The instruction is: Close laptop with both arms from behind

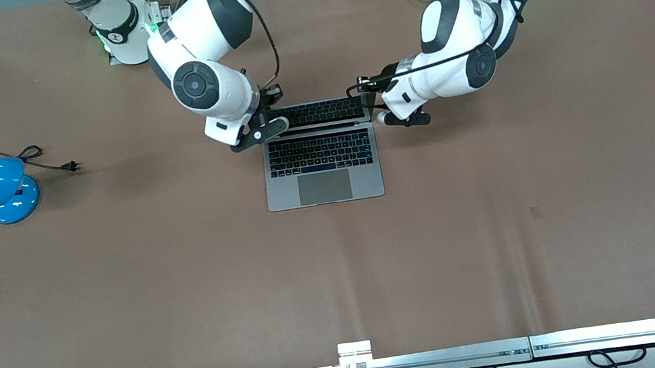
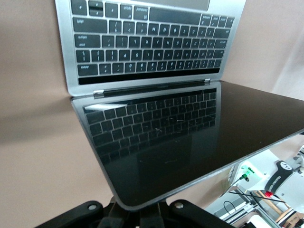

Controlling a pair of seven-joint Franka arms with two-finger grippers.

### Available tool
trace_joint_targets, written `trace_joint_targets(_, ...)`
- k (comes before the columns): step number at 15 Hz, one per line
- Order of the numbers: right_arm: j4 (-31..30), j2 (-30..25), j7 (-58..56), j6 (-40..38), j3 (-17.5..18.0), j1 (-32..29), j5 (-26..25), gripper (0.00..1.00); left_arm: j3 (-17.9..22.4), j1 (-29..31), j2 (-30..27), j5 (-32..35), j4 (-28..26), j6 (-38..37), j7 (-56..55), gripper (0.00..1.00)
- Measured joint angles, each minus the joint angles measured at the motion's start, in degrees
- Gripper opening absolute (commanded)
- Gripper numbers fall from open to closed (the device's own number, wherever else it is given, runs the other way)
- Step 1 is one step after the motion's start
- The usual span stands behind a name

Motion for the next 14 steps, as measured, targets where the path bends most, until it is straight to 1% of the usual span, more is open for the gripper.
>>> trace_joint_targets(5,2.0,3.1,0.2,3.1,-0.7,-1.9,-0.5,0.0,1.1,0.3,6.6,0.5,4.6,2.9,0.0,0.01)
trace_joint_targets(7,4.2,5.2,0.3,3.3,-0.7,-2.7,-0.6,0.0,2.1,0.3,9.1,3.2,7.4,3.0,-0.5,0.01)
trace_joint_targets(11,9.7,11.7,0.4,3.6,-1.1,-3.8,-0.7,0.0,2.6,0.3,14.6,10.0,13.9,3.0,-4.9,0.01)
trace_joint_targets(14,13.9,17.4,0.4,4.0,-2.0,-3.8,-0.8,0.0,2.6,0.2,18.9,13.2,17.0,3.2,-5.6,0.01)
